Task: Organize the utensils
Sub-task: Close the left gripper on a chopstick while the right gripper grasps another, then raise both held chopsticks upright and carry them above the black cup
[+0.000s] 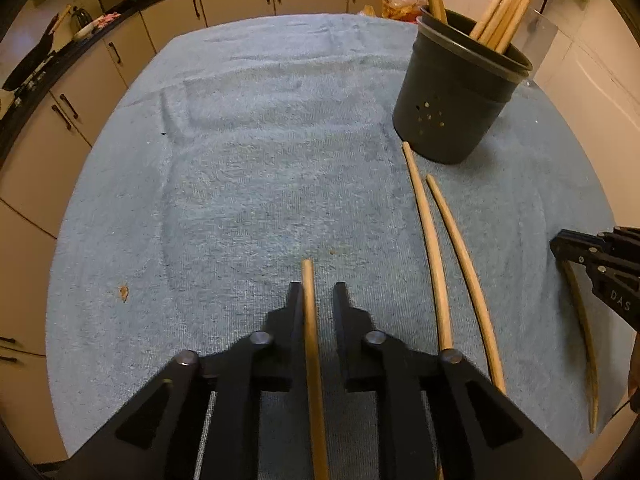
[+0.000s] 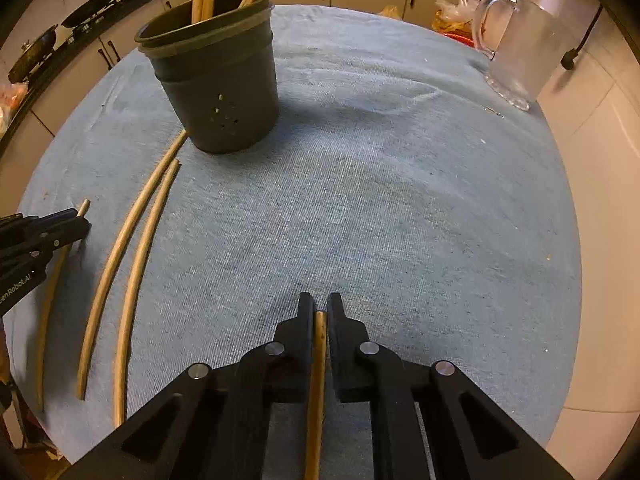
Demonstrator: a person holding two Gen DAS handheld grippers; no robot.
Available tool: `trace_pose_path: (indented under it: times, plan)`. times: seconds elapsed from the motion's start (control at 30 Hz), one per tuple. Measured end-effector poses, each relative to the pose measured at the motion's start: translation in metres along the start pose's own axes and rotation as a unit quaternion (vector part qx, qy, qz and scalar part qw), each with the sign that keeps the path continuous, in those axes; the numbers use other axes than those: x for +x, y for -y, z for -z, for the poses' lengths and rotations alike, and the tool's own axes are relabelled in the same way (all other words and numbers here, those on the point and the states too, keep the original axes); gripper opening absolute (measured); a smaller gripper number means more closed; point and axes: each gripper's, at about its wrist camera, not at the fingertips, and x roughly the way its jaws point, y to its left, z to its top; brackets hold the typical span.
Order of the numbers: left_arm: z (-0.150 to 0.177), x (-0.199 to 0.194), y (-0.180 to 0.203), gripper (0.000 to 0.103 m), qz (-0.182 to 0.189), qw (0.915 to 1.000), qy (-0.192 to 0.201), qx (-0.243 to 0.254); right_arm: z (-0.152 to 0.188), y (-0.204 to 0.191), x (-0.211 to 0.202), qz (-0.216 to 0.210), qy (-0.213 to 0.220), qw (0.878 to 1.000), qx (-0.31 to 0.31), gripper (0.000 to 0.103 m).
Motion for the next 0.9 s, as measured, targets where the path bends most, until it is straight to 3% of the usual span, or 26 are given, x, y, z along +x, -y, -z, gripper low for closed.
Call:
trace_pose_path:
  times: [0.1, 0.2, 0.53, 0.9]
  plan:
    - [0.004, -0.011, -0.005, 0.005, 0.007, 0.9997, 0.011, -0.02, 0.004, 0.002, -0.011, -0.026, 0.024, 0.999, 0.023, 0.007]
    - [0.009, -0.04, -0.004, 0.005, -0.003, 0.9985, 0.052, -0.015, 0.007, 0.001, -0.036, -0.035, 0.064, 0.997, 0.029, 0.007]
    - [0.037, -0.137, 0.005, 0.005, 0.02, 0.9863, 0.161, -0.029, 0.036, 0.007, -0.137, -0.053, 0.217, 0.973, 0.052, 0.007]
    - [0.073, -0.202, 0.025, 0.005, 0.02, 0.9721, 0.234, -0.012, 0.081, 0.006, -0.196, -0.054, 0.293, 0.953, 0.051, 0.008]
